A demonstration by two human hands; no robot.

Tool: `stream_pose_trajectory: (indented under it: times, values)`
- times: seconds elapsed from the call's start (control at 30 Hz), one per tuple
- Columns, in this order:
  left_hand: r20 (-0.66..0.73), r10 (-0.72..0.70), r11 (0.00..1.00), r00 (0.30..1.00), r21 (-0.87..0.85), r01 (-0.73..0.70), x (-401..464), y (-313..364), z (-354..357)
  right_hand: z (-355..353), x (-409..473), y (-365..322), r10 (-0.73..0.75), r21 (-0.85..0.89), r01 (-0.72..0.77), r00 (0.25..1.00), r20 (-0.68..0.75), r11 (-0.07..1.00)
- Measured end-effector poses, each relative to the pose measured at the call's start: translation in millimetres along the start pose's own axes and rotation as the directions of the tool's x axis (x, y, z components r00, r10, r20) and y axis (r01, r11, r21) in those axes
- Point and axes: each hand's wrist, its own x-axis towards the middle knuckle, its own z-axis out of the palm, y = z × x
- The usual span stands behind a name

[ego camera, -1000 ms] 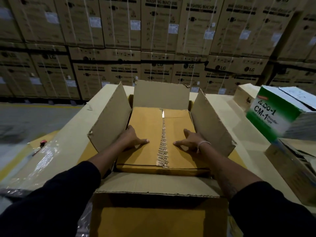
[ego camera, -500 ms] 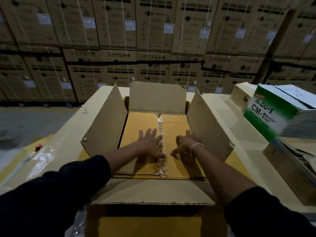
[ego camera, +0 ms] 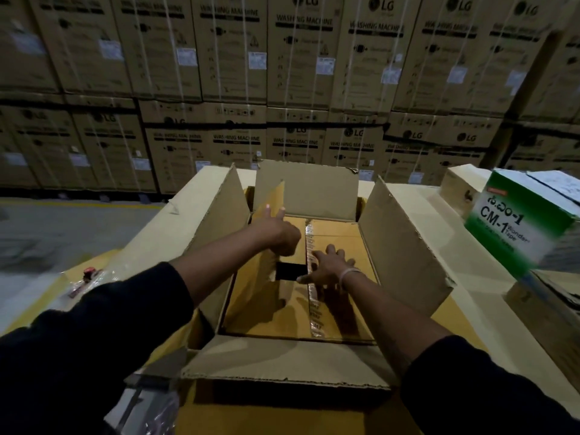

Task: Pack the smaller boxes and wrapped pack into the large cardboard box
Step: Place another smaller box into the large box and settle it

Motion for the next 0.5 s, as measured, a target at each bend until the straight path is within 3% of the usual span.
stream_pose_trajectory:
  times: [0.13, 0.27, 0.5]
  values:
    - [0.029, -0.137, 0.962, 0.99, 0.242, 0.126, -22, -50, -5, 15, 5, -34, -0.102, -0.092, 0.101, 0.995, -0.006, 0.991]
    - [-0.002, -0.248, 0.932, 0.969, 0.273, 0.24, -37, -93, 26, 28, 4, -46, -0.078, -0.21, 0.083, 0.996, 0.035, 0.974]
    - [-0.104, -0.158, 0.945, 0.982, 0.272, 0.18, -37, -127, 67, -38, -14, -34, -0.094, -0.385, 0.088, 0.996, 0.003, 0.919]
